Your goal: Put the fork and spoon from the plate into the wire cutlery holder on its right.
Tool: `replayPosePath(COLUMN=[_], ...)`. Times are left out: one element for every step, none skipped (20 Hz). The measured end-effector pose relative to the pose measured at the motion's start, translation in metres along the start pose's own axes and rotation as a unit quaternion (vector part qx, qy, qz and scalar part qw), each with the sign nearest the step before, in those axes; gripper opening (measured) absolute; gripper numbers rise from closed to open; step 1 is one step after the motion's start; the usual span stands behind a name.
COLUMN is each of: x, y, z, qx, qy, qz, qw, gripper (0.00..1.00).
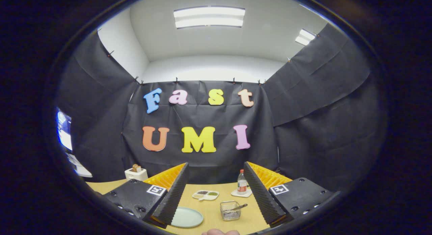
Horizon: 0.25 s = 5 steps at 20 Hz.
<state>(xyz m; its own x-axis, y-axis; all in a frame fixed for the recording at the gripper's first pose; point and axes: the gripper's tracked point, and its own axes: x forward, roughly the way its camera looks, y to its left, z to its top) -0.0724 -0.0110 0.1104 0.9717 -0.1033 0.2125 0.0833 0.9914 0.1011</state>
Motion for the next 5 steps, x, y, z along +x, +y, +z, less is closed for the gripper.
replayPosePath(x=[0.0019,0.0025,0.0025,0.0027,0.0037], y=[0.0014,0.0016,0.0013,0.0015,0.0019], z=[-0.0037,-0.0057,-0.0079,-0.0093,-0.0101], qx=[0.000,-0.004,-0.007,-0.009,-0.011], qy=[0.002,0.004,0.006,0.008,0.010], qz=[0.001,0.001,0.002,0.003,0.002], qw=[1.000,1.000,1.000,1.000,1.000], gripper=[0.95,0.95,0.95,0.95,0.95])
